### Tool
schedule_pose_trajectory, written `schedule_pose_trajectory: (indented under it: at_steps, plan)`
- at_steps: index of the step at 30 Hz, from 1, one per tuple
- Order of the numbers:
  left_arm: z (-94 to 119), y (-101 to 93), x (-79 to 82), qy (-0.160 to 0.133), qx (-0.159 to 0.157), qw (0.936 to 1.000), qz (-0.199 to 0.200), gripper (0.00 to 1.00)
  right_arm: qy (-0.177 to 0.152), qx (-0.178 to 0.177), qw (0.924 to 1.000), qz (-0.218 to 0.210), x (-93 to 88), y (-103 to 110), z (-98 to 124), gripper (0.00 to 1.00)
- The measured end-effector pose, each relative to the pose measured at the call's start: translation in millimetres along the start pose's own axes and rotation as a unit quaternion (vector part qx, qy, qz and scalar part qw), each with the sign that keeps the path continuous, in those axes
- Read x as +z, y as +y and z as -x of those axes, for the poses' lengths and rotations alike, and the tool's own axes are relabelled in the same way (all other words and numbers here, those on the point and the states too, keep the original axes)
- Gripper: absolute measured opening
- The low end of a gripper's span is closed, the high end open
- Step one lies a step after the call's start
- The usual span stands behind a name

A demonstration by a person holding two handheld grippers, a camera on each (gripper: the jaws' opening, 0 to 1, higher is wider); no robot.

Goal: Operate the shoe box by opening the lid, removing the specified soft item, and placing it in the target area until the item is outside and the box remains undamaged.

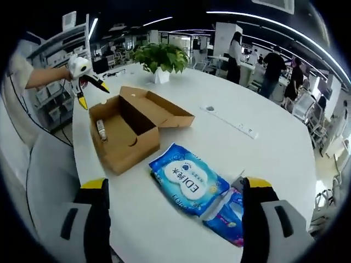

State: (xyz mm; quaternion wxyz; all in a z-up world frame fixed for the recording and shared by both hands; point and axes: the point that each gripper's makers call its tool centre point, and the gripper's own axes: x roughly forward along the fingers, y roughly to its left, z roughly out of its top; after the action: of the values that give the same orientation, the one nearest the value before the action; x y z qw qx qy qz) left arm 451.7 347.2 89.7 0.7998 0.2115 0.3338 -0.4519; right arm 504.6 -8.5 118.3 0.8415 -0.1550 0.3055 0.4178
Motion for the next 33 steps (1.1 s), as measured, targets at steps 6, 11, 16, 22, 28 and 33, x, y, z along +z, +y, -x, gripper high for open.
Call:
schedule_pose_trajectory:
  at_steps: [6, 11, 16, 22, 28, 33]
  plan:
    - [-11, -0.4, -0.9, 0.022, -0.019, 0.9993, -0.022, 0.67, -0.017, -0.016, 0.9996, -0.012, -3.5, 9, 9, 0.96]
    - [-18, -2.0, -2.2, 0.04, -0.034, 0.9977, -0.042, 0.66, -0.03, -0.028, 0.9989, -0.021, -6.2, 18, 12, 0.96]
    - [-23, -1.3, -1.4, 0.051, -0.045, 0.9959, -0.059, 0.63, -0.034, -0.032, 0.9982, -0.038, -12.4, 30, 15, 0.96]
    - [-30, 0.0, -6.3, 0.082, -0.063, 0.9904, -0.092, 0.62, -0.031, -0.032, 0.998, -0.046, -18.3, 40, 16, 0.96]
    - [-40, -3.9, -9.8, 0.103, -0.089, 0.9846, -0.109, 0.63, -0.042, -0.037, 0.997, -0.054, -17.7, 52, 22, 0.96]
    - [-48, -8.2, -18.0, 0.129, -0.11, 0.9773, -0.128, 0.62, -0.045, -0.041, 0.9962, -0.062, -22.3, 59, 24, 0.96]
